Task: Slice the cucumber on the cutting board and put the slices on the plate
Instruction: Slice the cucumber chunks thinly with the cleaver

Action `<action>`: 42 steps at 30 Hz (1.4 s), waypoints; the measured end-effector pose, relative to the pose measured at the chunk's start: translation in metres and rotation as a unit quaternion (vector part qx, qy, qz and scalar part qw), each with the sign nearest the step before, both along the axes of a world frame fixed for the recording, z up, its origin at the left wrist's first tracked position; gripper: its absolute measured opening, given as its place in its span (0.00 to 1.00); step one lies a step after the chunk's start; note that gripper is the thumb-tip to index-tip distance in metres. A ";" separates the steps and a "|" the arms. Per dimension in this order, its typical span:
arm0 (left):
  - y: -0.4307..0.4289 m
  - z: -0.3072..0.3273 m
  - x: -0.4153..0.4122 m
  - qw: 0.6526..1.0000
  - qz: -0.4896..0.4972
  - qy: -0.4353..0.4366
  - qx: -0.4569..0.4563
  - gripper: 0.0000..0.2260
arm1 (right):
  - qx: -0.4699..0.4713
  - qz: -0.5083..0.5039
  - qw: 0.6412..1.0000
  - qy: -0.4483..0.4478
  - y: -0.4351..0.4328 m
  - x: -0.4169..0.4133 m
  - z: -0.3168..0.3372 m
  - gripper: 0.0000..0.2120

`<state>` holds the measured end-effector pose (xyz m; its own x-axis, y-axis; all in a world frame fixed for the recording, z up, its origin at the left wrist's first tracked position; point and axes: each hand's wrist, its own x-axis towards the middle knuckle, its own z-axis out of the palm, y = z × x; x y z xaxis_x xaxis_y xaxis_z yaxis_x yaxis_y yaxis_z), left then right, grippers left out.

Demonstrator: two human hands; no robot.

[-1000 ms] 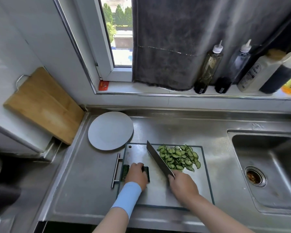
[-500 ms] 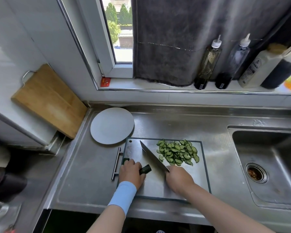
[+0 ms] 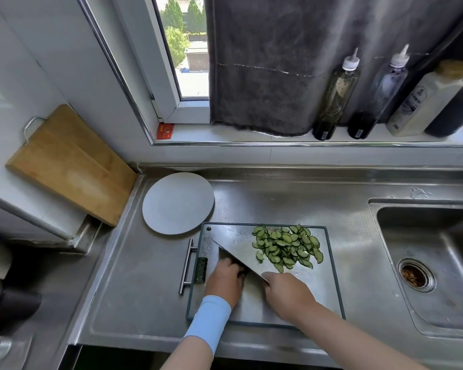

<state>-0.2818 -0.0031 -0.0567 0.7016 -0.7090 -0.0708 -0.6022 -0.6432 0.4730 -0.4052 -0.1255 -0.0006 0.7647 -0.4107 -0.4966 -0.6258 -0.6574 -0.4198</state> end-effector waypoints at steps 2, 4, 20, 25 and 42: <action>0.000 -0.005 0.003 1.000 -0.011 -0.003 0.007 0.06 | -0.005 0.007 1.000 -0.001 -0.001 0.000 0.000 0.07; 0.001 -0.011 0.004 1.000 -0.024 -0.002 0.006 0.04 | -0.007 0.011 1.000 0.000 -0.002 0.000 0.001 0.06; -0.001 -0.005 0.001 0.997 -0.043 -0.052 -0.030 0.11 | -0.035 0.037 0.999 -0.014 0.006 -0.008 0.009 0.06; 0.002 -0.004 0.000 0.996 -0.050 -0.064 -0.030 0.13 | -0.044 0.037 0.998 -0.027 0.012 -0.021 0.011 0.10; 0.001 -0.004 0.000 0.997 -0.032 -0.034 -0.060 0.11 | -0.033 0.015 0.999 -0.029 0.009 -0.023 0.015 0.11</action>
